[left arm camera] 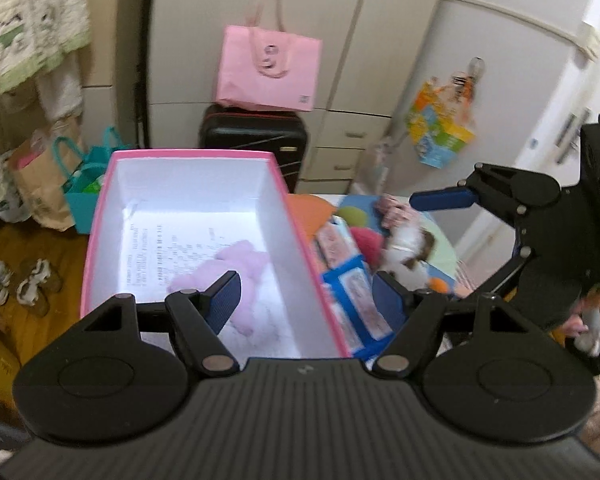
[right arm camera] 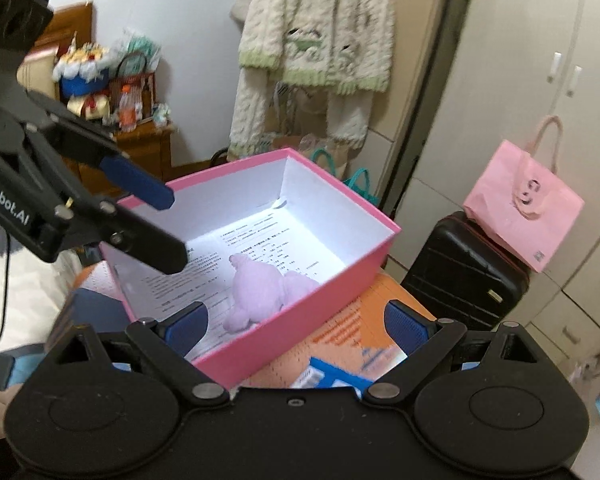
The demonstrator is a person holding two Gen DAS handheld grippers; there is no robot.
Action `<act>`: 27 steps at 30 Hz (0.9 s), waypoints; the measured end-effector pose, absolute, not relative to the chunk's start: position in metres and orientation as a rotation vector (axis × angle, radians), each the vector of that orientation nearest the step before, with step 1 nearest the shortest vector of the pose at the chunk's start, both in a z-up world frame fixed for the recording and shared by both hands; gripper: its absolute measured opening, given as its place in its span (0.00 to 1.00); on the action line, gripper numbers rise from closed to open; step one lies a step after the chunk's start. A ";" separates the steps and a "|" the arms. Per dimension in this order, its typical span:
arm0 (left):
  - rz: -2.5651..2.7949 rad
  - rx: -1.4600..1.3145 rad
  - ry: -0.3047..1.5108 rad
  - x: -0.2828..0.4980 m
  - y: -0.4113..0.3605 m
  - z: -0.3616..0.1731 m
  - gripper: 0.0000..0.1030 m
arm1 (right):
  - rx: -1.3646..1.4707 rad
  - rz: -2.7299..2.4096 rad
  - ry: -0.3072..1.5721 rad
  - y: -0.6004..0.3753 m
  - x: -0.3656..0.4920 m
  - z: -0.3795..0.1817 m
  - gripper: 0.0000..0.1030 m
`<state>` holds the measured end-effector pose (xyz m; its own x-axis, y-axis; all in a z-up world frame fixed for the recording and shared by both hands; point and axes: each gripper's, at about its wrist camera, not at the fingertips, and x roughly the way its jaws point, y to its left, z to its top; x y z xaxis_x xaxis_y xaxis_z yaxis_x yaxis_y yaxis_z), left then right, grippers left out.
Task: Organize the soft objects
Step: 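Open the right tool to drop the bear into the shoebox, then move the right tool to the blue snack packet and grasp it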
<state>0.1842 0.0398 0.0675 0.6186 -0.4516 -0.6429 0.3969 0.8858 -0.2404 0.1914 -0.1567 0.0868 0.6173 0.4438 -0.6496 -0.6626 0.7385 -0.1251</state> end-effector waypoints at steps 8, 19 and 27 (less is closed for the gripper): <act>-0.558 0.011 0.742 0.148 0.010 0.073 0.70 | -0.347 0.595 0.592 -0.201 0.142 0.090 0.94; -0.654 0.090 0.783 0.118 -0.034 0.050 0.70 | -0.323 0.600 0.589 -0.220 0.094 0.056 0.94; -0.604 0.161 0.718 0.107 -0.064 0.025 0.68 | -0.345 0.593 0.544 -0.217 0.073 0.017 0.94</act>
